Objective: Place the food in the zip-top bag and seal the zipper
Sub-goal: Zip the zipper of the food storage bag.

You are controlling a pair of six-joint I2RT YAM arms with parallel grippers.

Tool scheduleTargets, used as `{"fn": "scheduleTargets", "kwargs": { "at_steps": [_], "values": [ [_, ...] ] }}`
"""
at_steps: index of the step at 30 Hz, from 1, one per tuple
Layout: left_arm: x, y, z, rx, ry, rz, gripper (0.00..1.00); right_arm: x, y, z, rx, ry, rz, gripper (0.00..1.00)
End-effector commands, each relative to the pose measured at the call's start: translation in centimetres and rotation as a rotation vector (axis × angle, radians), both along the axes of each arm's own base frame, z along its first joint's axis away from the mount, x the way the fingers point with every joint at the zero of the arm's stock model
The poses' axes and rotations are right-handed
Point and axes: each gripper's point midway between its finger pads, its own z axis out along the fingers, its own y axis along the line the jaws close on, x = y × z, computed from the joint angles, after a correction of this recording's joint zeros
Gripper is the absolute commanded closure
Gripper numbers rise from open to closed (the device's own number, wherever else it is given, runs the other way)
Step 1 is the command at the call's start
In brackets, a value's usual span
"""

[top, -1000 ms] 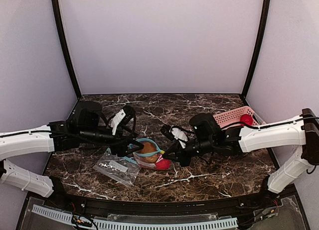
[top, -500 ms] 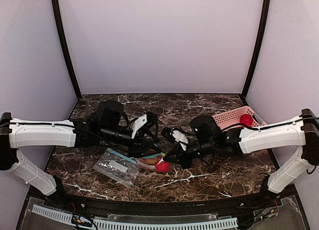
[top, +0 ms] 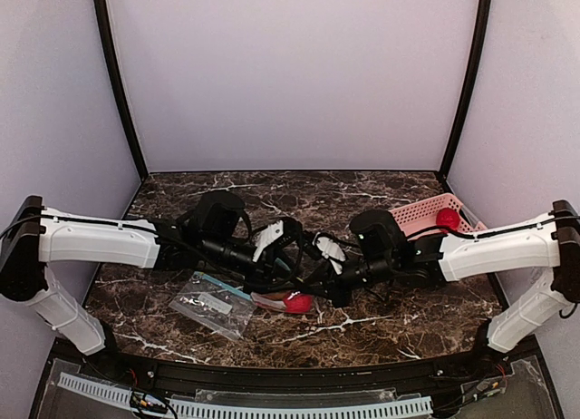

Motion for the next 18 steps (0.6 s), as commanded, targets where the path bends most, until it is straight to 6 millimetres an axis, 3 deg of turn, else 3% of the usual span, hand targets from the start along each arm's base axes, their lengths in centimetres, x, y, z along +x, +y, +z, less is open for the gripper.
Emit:
{"fn": "scheduleTargets", "kwargs": {
  "at_steps": [1,18],
  "values": [
    [-0.1,-0.4,0.3,0.000,-0.026,-0.020,0.68,0.4,0.0,1.6,0.057,-0.031,-0.011,1.00],
    [1.4,-0.5,-1.5,0.084,-0.072,0.008,0.74,0.3,0.0,1.5,0.058,-0.026,-0.004,1.00]
  ]
}}
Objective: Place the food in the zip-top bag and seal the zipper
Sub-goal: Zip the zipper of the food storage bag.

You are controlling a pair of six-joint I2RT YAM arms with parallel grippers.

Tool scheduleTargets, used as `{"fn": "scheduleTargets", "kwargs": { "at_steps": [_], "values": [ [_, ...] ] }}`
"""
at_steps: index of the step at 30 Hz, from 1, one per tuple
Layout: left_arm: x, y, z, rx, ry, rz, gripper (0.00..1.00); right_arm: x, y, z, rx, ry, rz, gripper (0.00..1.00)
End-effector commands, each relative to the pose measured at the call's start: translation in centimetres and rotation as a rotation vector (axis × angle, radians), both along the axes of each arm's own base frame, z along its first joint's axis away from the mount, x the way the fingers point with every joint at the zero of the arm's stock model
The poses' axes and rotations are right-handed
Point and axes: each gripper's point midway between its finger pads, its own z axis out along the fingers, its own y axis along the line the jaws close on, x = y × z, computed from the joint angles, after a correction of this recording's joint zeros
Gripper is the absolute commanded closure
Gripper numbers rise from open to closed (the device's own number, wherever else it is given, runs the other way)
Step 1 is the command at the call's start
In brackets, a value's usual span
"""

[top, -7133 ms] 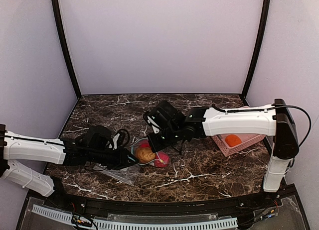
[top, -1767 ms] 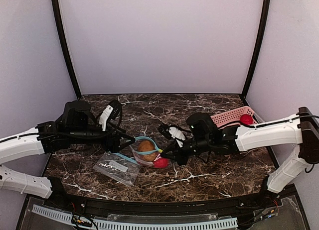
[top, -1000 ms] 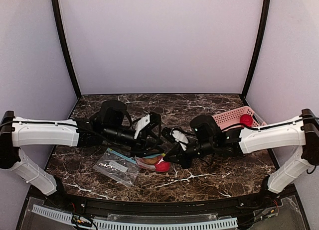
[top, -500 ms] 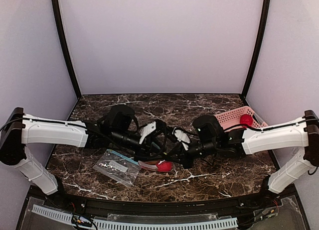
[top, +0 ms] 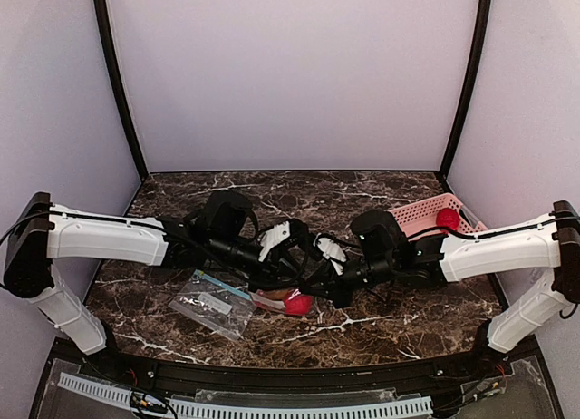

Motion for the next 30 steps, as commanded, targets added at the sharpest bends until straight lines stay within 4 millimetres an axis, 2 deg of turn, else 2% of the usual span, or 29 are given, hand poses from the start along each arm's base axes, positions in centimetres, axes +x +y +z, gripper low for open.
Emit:
{"fn": "scheduleTargets", "kwargs": {
  "at_steps": [1,11,21,24,26,30],
  "values": [
    [0.3,0.2,-0.5,0.056,-0.034,0.001,0.74,0.4,0.2,1.5,0.057,-0.026,-0.006,1.00],
    [0.4,1.0,-1.6,0.128,-0.057,-0.004,0.74,0.3,-0.1,1.6,0.061,-0.027,-0.006,1.00],
    [-0.2,0.5,-2.0,0.123,-0.008,-0.027,0.78,0.4,0.0,1.8,0.068,-0.026,-0.004,1.00],
    [-0.2,0.5,-2.1,0.123,0.003,-0.023,0.86,0.4,0.0,1.8,0.070,-0.027,-0.005,1.00],
    [-0.2,0.5,-2.1,0.123,0.007,-0.023,0.95,0.5,-0.1,1.8,0.069,-0.028,-0.009,1.00],
    [-0.2,0.7,-2.1,0.135,0.006,-0.014,0.99,0.7,-0.4,1.8,0.066,-0.032,-0.023,1.00]
  ]
}}
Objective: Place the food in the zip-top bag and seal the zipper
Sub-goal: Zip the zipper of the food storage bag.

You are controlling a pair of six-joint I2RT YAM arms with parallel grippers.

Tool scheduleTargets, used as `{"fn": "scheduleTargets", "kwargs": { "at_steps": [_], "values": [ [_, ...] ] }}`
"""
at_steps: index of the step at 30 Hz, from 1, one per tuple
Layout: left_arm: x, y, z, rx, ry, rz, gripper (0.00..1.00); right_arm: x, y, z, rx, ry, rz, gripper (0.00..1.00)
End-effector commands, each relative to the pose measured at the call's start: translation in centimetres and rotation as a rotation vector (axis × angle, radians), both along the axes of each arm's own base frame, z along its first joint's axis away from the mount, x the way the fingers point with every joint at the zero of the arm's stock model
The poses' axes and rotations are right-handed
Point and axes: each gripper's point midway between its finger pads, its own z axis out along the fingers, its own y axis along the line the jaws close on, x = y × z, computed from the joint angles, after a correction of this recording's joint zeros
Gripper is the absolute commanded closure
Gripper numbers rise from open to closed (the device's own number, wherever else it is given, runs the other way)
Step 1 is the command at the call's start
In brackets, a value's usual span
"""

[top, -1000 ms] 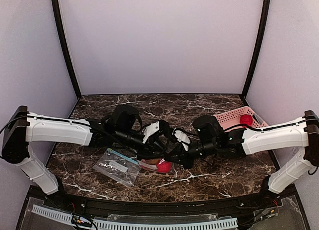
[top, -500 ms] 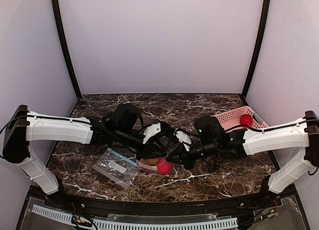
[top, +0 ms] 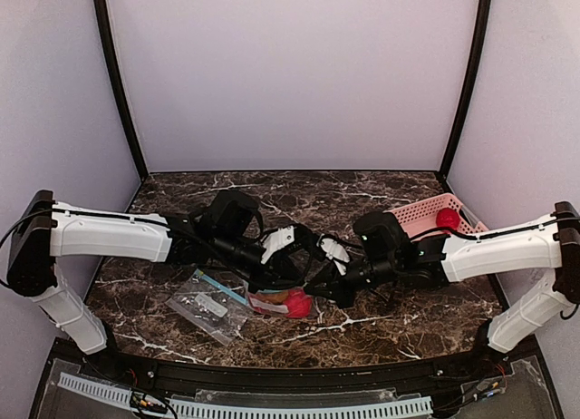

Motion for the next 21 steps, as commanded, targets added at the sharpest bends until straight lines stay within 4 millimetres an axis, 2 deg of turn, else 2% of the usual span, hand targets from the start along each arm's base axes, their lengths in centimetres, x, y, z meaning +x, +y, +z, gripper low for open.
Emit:
{"fn": "scheduleTargets", "kwargs": {
  "at_steps": [1,11,21],
  "values": [
    [-0.5,0.6,-0.8,0.056,0.035,0.004,0.99,0.6,0.2,2.3,0.082,-0.047,-0.010,1.00],
    [-0.6,1.6,-0.4,0.085,0.023,0.028,0.99,1.0,-0.8,1.8,0.053,-0.050,-0.026,1.00],
    [-0.1,2.9,-0.5,0.125,-0.004,0.058,0.99,0.6,-1.8,1.2,0.009,-0.048,-0.018,1.00]
  ]
}}
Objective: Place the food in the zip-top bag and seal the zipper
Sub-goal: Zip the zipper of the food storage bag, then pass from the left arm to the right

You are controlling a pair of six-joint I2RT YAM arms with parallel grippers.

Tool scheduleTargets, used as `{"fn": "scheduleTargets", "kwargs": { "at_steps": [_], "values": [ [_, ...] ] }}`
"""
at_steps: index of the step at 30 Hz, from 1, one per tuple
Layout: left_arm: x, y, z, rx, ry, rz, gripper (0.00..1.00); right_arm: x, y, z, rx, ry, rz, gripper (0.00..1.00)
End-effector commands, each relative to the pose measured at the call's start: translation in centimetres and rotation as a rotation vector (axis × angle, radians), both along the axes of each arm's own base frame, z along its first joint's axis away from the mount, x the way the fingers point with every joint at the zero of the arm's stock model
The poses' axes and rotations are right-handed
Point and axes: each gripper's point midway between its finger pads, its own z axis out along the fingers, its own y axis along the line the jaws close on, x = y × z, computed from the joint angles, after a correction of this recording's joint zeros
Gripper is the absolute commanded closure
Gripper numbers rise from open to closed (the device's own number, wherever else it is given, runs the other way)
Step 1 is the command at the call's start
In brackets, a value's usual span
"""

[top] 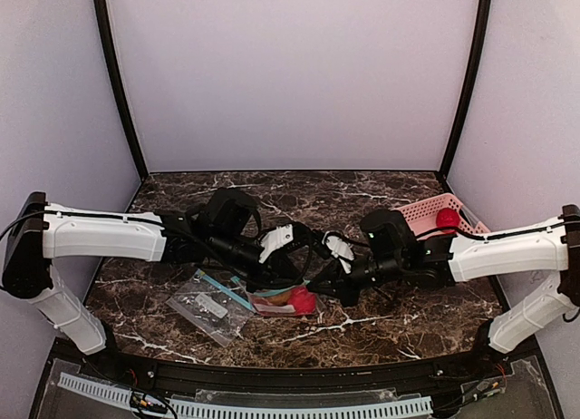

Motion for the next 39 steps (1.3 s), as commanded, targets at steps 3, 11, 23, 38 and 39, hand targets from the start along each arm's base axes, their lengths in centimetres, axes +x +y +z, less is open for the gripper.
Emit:
{"fn": "scheduleTargets", "kwargs": {
  "at_steps": [3,11,23,38,39],
  "values": [
    [0.0,2.8,-1.1,0.107,0.024,0.047,0.99,0.4,-1.3,0.2,-0.013,-0.018,-0.018,1.00],
    [0.1,4.0,-1.1,0.115,0.029,0.073,0.99,0.4,-1.5,0.3,-0.014,-0.026,-0.025,1.00],
    [-0.7,5.2,-1.7,0.114,0.062,0.098,0.99,0.1,-1.7,-0.3,-0.032,0.002,-0.017,1.00],
    [-2.0,4.0,-0.9,0.043,0.153,0.053,0.99,-0.1,1.0,2.9,0.056,0.040,0.048,0.56],
    [-2.0,4.0,-0.9,0.044,0.155,0.053,0.99,-0.1,1.2,3.1,0.061,0.039,0.055,0.52]
  ]
}}
